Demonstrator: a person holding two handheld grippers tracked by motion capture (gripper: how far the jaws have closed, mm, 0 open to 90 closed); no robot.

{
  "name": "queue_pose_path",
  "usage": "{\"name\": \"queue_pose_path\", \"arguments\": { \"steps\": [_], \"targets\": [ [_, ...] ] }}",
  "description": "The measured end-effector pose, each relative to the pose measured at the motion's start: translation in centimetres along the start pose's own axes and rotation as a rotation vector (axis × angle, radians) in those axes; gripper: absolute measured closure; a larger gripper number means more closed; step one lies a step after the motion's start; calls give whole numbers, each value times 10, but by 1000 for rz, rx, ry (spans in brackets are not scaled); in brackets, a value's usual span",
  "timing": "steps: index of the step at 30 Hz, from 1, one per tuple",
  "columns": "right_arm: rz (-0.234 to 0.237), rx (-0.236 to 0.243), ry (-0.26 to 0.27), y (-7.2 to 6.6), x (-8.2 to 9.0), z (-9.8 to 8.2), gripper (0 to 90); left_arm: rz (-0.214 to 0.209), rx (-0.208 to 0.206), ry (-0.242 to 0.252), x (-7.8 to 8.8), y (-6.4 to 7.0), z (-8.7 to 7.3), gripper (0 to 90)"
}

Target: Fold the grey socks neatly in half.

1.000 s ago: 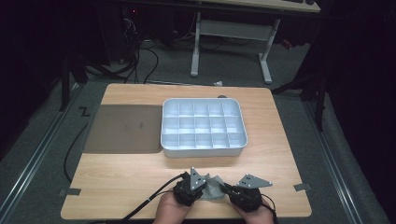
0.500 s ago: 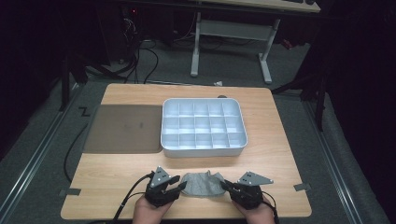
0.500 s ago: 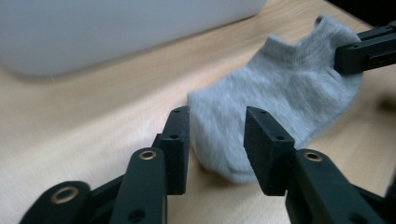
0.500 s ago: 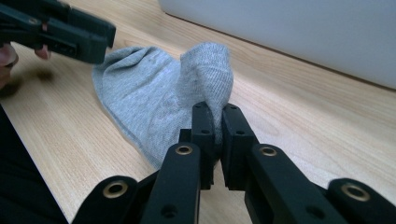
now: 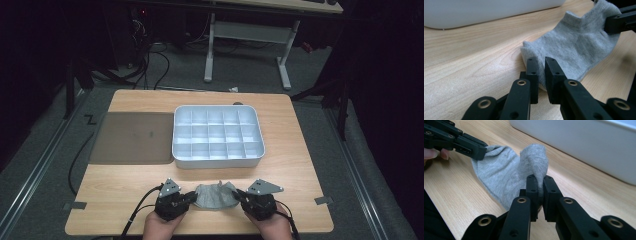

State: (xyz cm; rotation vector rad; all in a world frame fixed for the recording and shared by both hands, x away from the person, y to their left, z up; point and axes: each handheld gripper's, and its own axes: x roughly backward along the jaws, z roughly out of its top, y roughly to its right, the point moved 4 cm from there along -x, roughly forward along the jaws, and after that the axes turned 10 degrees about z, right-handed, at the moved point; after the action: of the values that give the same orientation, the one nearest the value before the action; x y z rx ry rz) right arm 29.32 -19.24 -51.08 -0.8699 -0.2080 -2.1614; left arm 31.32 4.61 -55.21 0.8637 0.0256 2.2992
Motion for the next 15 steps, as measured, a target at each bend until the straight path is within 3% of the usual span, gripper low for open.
{"name": "queue_pose_path", "arguments": {
  "steps": [4,7,9,11,13,15],
  "targets": [
    [-15,27,-24,-4,-1,9,850,-7,-6,14,3,1,2,820],
    [-16,29,-41,-5,-2,10,850,28,-27,21,4,0,4,746],
    [-16,24,-48,-5,-4,9,850,35,-43,48,6,5,10,732],
    [-15,16,-47,-5,-4,8,850,31,-79,57,3,18,20,783],
    [-14,19,-44,-6,-4,9,850,28,-90,34,-9,30,29,831],
    [-14,22,-42,-7,-3,9,850,60,-122,-27,-28,36,33,862]
  ]
}}
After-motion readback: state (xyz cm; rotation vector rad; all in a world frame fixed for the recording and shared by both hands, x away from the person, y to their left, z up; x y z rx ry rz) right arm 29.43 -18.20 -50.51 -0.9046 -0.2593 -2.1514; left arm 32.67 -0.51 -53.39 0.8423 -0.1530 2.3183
